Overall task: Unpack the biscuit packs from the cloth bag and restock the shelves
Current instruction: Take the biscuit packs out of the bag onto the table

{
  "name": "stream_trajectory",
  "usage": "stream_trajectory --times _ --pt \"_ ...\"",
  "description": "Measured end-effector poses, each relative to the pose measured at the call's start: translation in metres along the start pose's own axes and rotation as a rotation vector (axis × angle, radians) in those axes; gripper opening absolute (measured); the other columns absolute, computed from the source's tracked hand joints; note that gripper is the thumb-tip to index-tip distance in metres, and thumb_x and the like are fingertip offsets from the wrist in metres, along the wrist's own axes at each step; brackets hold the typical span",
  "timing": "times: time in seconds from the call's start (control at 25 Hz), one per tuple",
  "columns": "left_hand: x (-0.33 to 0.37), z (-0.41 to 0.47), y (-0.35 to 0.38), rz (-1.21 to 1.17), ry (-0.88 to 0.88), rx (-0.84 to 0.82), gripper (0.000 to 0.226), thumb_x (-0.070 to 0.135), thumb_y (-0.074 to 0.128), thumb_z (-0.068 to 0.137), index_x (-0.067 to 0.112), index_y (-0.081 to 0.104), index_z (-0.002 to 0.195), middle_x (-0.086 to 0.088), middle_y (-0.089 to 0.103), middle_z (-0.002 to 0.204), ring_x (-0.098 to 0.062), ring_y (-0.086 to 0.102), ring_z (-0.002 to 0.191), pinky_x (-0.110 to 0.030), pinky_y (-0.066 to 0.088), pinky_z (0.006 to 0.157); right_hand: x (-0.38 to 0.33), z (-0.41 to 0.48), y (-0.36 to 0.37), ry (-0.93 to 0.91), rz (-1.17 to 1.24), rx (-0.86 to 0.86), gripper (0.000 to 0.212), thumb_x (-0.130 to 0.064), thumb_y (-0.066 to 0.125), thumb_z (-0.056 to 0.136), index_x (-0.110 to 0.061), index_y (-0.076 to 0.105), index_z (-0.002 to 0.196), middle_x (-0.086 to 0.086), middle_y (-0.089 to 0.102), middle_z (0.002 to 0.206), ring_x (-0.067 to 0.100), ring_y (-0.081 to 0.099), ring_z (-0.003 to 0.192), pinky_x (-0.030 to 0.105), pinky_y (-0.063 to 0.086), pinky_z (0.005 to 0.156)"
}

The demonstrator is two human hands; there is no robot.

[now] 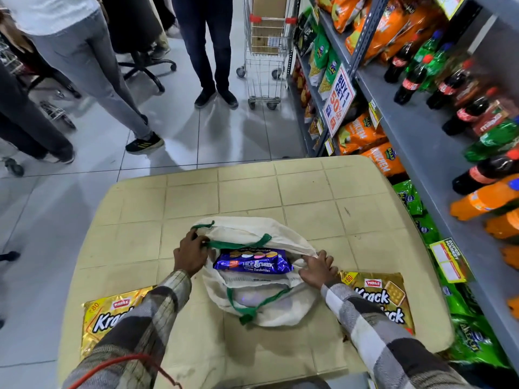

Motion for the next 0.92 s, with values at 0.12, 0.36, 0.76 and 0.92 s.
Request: stream_trajectory --times 0.12,0.36,0.76,0.92 --pt "0.001 -0.017 -0.012 -0.101 -0.137 0.145 0.019 0.022 0.059 0.088 0.021 0.07 0.104 -0.01 0.05 0.129 -0.033 0.042 0.118 -0.046 0.034 0.091 -0.02 -0.022 -0.023 -0.093 0.035 0.317 0.029 -0.025 0.056 0.084 -0.029 0.064 0.112 0.009 0.034 0.129 0.029 0.032 0.114 0.045 0.034 0.097" --pt "0.041 -0.065 0.002 -0.178 0.142 0.236 0.011 0.018 0.06 0.088 0.017 0.057 0.098 -0.004 0.055 0.101 -0.023 0.053 0.089 -0.033 0.044 0.071 -0.043 -0.036 -0.013 -0.18 0.542 0.37 0.025 -0.017 0.047 0.097 -0.013 0.063 0.116 0.01 0.06 0.115 0.026 0.056 0.108 0.039 0.047 0.096" --pt "0.025 -0.076 0.034 -0.792 -0.387 0.037 0.023 0.012 0.059 0.094 0.015 0.064 0.072 -0.007 0.067 0.079 -0.027 0.064 0.08 -0.033 0.05 0.069 -0.035 -0.01 0.043 0.047 0.954 0.026 0.026 -0.031 0.063 0.088 -0.022 0.072 0.11 0.002 0.075 0.1 0.026 0.072 0.092 0.047 0.058 0.086" --pt "0.018 -0.11 0.037 -0.735 -0.32 0.047 0.026 0.016 0.064 0.091 0.018 0.076 0.068 0.0 0.074 0.067 -0.021 0.067 0.069 -0.033 0.052 0.063 -0.022 -0.063 0.03 -0.022 1.024 0.117 0.017 -0.017 0.061 0.094 -0.022 0.071 0.107 0.001 0.074 0.099 0.018 0.071 0.089 0.032 0.061 0.072"
Point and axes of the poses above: each hand's wrist, its own z-axis towards the middle knuckle, its own y-axis out of the palm, x = y × z, the point moved 10 cm from there along z, towards the middle knuckle
